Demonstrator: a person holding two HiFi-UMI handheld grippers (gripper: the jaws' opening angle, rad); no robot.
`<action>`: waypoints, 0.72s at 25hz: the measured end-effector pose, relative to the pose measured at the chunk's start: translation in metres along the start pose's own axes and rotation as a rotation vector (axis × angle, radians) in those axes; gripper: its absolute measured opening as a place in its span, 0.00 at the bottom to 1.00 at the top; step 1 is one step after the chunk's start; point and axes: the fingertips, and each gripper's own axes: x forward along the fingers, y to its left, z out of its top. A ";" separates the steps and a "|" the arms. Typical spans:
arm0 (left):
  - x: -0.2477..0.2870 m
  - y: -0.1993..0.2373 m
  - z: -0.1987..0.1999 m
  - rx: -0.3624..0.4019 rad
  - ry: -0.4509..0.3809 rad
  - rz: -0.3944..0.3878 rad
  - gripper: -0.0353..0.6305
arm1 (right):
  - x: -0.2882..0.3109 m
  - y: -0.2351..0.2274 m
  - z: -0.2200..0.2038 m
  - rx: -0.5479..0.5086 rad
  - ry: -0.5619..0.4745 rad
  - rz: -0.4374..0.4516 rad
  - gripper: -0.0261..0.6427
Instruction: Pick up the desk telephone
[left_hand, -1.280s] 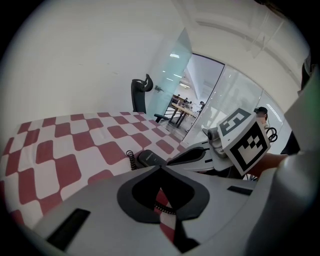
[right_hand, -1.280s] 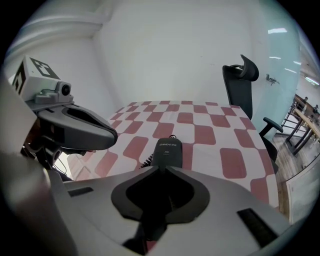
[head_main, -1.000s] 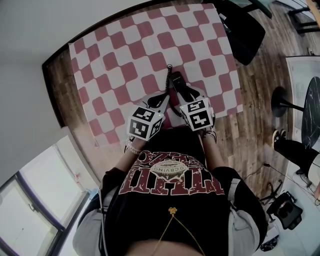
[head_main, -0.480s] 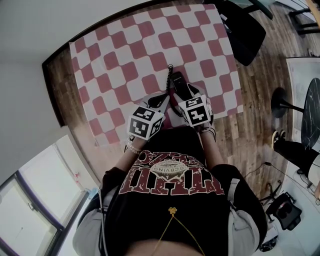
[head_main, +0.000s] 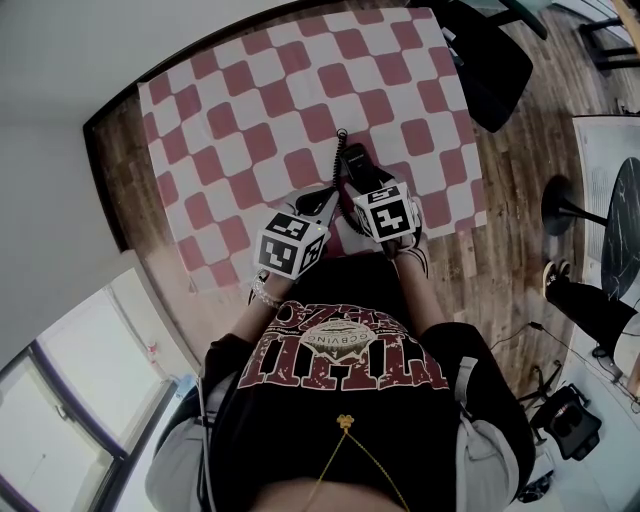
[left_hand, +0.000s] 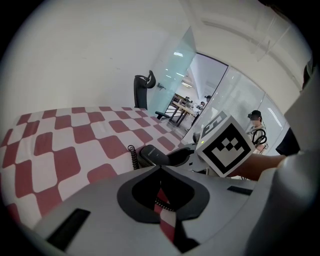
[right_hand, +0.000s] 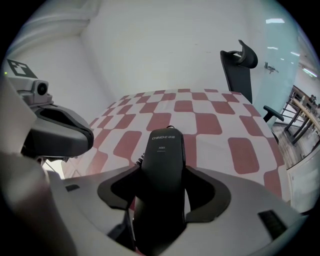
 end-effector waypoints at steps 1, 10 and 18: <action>0.000 0.000 0.000 -0.002 0.000 0.000 0.06 | 0.002 0.000 -0.001 0.007 0.002 -0.002 0.44; 0.002 0.001 -0.002 -0.012 0.002 -0.008 0.06 | 0.015 -0.004 -0.003 0.022 -0.002 -0.048 0.45; 0.003 0.005 -0.005 -0.031 0.001 -0.014 0.06 | 0.023 -0.005 -0.009 -0.016 -0.029 -0.088 0.46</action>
